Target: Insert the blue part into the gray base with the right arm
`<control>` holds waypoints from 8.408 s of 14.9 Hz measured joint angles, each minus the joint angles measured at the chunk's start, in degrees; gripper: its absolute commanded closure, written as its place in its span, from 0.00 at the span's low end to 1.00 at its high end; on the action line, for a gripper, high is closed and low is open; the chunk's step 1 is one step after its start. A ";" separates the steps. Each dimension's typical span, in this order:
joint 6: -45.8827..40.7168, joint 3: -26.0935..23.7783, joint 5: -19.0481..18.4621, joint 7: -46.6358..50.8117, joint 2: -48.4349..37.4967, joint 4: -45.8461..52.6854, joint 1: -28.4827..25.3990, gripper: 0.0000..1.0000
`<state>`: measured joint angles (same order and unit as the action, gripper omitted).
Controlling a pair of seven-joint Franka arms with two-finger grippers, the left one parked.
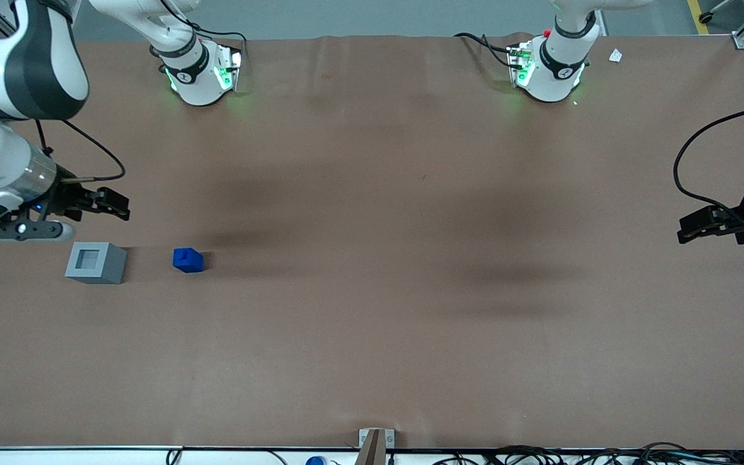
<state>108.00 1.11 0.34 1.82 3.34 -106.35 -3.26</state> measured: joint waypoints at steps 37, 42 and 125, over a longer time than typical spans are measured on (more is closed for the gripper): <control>29.39 0.39 3.23 1.29 18.37 -12.76 -2.20 0.08; 29.90 0.28 3.23 1.21 18.43 -13.34 -2.27 0.17; 20.89 1.49 2.38 -20.66 12.37 -8.34 19.34 0.85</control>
<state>128.89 2.60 2.71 -18.83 15.72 -114.70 16.08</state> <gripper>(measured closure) 0.489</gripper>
